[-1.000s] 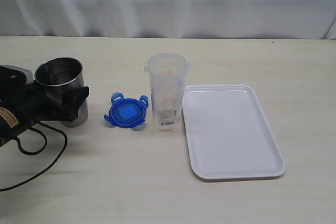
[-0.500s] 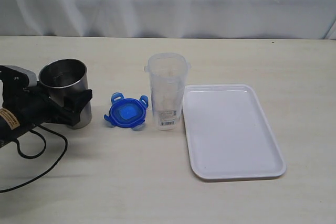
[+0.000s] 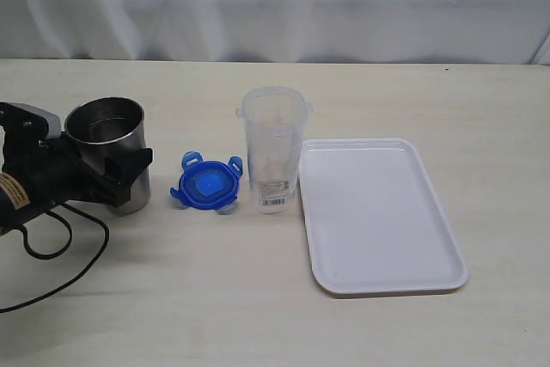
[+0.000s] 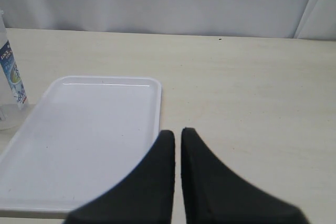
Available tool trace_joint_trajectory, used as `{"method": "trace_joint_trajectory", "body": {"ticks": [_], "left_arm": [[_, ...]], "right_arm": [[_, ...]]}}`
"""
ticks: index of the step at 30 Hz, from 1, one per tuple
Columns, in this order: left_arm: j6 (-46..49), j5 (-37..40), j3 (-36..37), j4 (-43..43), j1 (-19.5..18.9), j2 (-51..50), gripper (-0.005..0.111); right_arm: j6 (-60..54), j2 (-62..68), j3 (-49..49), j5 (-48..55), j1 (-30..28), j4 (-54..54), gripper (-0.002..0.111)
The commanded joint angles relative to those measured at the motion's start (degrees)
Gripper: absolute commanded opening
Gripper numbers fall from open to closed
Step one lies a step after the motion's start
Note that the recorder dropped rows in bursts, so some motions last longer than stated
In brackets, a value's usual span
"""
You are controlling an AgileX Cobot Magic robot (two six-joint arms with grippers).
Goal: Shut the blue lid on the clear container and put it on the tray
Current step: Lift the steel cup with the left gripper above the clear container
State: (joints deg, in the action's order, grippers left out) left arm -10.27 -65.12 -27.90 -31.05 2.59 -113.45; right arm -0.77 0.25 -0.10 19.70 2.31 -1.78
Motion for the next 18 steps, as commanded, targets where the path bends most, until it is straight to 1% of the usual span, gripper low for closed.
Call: {"method": "trace_joint_trajectory", "body": {"ticks": [1, 5, 11, 18], "left_arm": [[-0.61, -4.84, -0.4, 0.16, 0.12, 4.03, 0.0], [-1.08, -4.84, -0.4, 0.16, 0.12, 6.66, 0.0], [-6.56, -4.84, -2.26, -0.71, 0.12, 9.03, 0.0], [-13.7, -3.93, -8.61, -6.14, 0.12, 9.03, 0.0]], "right_arm": [[0.06, -0.25, 0.1, -0.01, -0.24, 0.04, 0.005], [0.06, -0.25, 0.1, -0.01, -0.24, 0.04, 0.005], [0.06, -0.25, 0.1, -0.01, -0.24, 0.04, 0.005], [0.06, -0.25, 0.1, -0.01, -0.24, 0.04, 0.005]]}}
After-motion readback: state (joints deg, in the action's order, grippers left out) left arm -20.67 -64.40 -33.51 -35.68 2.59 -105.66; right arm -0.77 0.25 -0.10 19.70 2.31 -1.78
